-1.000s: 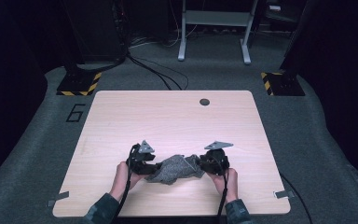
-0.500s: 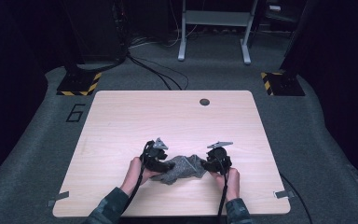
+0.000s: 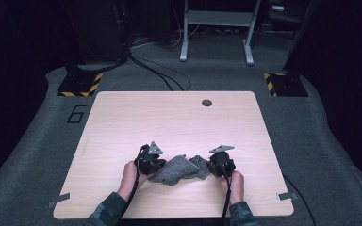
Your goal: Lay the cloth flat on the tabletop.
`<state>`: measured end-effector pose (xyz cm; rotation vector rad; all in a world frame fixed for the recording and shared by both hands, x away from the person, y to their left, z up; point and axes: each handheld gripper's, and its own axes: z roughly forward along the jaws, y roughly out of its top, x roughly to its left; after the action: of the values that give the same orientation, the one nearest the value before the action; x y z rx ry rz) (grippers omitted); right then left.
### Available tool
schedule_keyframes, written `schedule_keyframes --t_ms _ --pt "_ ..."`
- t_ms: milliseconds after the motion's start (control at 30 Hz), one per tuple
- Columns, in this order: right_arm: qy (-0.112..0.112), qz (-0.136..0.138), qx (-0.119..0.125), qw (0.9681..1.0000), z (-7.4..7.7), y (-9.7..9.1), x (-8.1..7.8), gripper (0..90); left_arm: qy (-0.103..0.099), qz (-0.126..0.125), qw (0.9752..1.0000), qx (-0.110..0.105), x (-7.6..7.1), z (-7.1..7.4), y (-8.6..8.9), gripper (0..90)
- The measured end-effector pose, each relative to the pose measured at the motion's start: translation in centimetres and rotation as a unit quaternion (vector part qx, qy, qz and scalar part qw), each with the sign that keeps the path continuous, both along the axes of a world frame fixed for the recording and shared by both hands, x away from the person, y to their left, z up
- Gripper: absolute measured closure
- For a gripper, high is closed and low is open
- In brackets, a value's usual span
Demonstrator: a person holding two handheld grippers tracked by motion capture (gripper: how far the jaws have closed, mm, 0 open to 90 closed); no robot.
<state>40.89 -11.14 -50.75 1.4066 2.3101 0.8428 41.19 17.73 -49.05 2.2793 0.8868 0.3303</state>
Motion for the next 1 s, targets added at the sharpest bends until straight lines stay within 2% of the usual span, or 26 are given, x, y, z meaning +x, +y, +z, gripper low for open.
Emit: schedule_keyframes --t_ms 167,267,300,433,467,600,733,833,1000 --pt "-0.005 0.004 -0.001 1.0 0.0 -0.3 0.0 81.6 -0.005 0.012 0.9999 -0.005 0.0 0.0 0.9 89.9" --pt "-0.004 0.004 0.003 1.0 -0.1 -0.4 0.0 81.6 -0.009 0.016 0.9996 -0.022 0.0 0.3 1.2 89.8" --pt "-0.005 0.003 0.005 1.0 -0.1 -0.5 -0.1 81.6 -0.008 0.016 0.9994 -0.029 0.0 0.4 1.2 87.1" --pt "-0.01 0.002 0.01 0.9999 -0.2 -0.6 -0.1 81.8 0.007 0.007 0.9987 -0.049 0.1 1.3 0.7 55.3" --pt "-0.01 0.002 0.011 0.9999 -0.2 -0.7 -0.1 81.9 0.002 0.005 0.9986 -0.053 0.1 1.5 0.5 47.8" --pt "-0.01 0.0 0.011 0.9999 -0.2 -0.7 -0.1 82.1 0.017 -0.015 0.9981 -0.057 0.3 2.0 -1.0 32.3" --pt "-0.005 -0.001 0.005 1.0 -0.1 -0.5 -0.1 82.2 0.039 -0.037 0.9976 -0.045 0.5 1.2 -2.9 25.8" --pt "-0.009 -0.002 0.007 0.9999 -0.2 -0.5 -0.2 82.4 0.053 -0.051 0.9967 -0.034 0.5 0.5 -3.6 33.6" --pt "-0.014 -0.005 0.016 0.9998 -0.4 -0.7 -0.3 84.2 0.068 -0.052 0.9959 -0.029 0.4 -0.1 -3.7 57.8"
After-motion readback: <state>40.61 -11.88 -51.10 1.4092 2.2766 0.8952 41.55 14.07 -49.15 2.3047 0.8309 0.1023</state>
